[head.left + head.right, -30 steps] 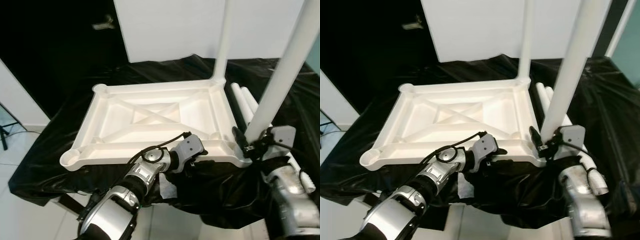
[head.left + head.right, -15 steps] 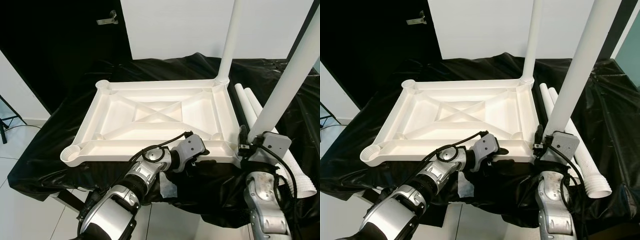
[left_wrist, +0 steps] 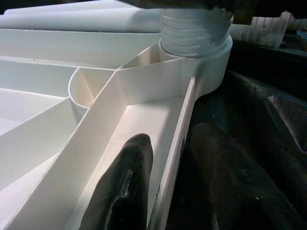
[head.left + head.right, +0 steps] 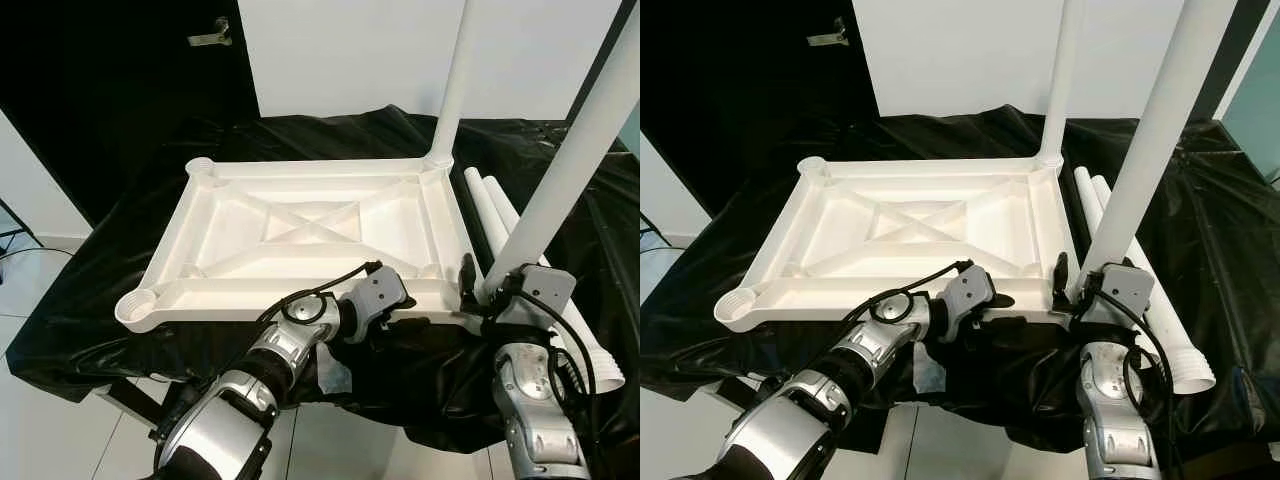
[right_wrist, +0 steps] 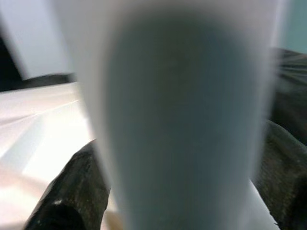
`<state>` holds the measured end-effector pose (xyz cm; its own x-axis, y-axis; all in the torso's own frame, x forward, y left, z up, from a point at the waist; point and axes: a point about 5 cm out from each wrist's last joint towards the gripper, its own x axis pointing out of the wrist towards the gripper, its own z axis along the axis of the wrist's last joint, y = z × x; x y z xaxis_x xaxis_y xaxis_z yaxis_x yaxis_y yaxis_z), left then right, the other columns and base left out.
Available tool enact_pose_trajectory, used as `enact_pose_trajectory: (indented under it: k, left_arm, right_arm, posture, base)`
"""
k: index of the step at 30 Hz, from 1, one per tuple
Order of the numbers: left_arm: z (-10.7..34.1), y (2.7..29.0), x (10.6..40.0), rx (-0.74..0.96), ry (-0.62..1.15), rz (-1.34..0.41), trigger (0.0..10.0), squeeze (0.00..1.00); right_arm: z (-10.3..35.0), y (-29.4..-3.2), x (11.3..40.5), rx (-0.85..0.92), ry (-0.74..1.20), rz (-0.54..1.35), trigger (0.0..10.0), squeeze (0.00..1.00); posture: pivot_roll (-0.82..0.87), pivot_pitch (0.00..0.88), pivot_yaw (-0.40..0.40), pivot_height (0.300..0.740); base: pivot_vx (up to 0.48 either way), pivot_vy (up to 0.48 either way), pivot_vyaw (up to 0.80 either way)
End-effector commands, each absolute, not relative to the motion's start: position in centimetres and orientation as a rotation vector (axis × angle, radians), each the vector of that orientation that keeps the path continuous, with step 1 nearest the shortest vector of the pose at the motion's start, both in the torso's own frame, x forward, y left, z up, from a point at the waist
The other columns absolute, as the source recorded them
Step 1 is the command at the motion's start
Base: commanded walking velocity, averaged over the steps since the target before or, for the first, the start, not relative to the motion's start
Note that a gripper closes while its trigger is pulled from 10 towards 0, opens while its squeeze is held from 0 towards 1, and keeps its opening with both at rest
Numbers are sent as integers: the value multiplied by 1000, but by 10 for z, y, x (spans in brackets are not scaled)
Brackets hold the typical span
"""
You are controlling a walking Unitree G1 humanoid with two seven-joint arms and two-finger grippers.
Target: Building children table
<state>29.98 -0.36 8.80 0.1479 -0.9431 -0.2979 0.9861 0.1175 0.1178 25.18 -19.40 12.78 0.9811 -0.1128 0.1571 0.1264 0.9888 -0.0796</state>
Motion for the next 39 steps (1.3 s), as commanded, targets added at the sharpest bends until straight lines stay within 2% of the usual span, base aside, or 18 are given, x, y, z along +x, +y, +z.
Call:
enact_pose_trajectory:
  k: [1,4,7,9,13,15,19,20,21,22,23,24,33,39]
  left_arm:
    - [56,7,283,301,343,-1497,10000,0]
    - [56,7,282,301,344,-1503,10000,0]
    - [56,7,282,302,344,-1505,10000,0]
    - [56,7,282,304,345,-1507,10000,0]
    - [56,7,282,305,345,-1507,10000,0]
    - [56,8,283,306,344,-1508,10000,0]
    - [56,8,283,305,343,-1507,10000,0]
    - [57,8,283,305,343,-1506,10000,0]
    - [57,8,283,305,343,-1506,10000,0]
    - [57,9,283,306,343,-1505,10000,0]
    - [57,9,283,307,343,-1505,10000,0]
    - [57,9,284,309,342,-1505,10000,0]
    - [58,9,284,311,339,-1507,10000,0]
    - [57,9,283,311,341,-1512,10000,0]
  right_arm:
    - [121,-192,254,-70,-108,-59,10000,0]
    - [135,-205,261,-101,-116,128,10000,0]
    - [139,-214,263,-125,-101,183,10000,0]
    - [145,-227,264,-159,-57,294,10000,0]
    - [147,-233,263,-182,-9,391,10000,0]
    - [145,-233,260,-198,52,502,10000,0]
    - [142,-233,258,-203,94,570,10000,0]
    - [142,-234,258,-204,110,598,7216,0]
    - [142,-234,258,-204,110,598,7216,0]
    - [142,-235,257,-208,134,639,2706,0]
    - [142,-237,257,-214,149,666,667,0]
    - [143,-240,257,-220,156,681,0,0]
    - [150,-251,261,-233,172,692,0,0]
    - [139,-248,254,-194,212,697,0,0]
  posture:
    - [-159,0,41,740]
    - [-168,0,46,740]
    - [-168,0,47,740]
    - [-168,0,48,740]
    - [-165,0,48,740]
    - [-163,0,48,740]
    - [-159,0,47,740]
    - [-155,0,48,740]
    - [-155,0,48,740]
    - [-154,0,49,740]
    - [-154,0,49,740]
    - [-153,0,50,740]
    - [-158,0,54,740]
    - [-161,0,54,740]
  base:
    - [0,0,0]
    - [0,0,0]
    - [0,0,0]
    - [0,0,0]
    - [0,0,0]
    - [0,0,0]
    - [0,0,0]
    - [0,0,0]
    - [0,0,0]
    - [0,0,0]
    - [0,0,0]
    - [0,0,0]
    - [0,0,0]
    - [0,0,0]
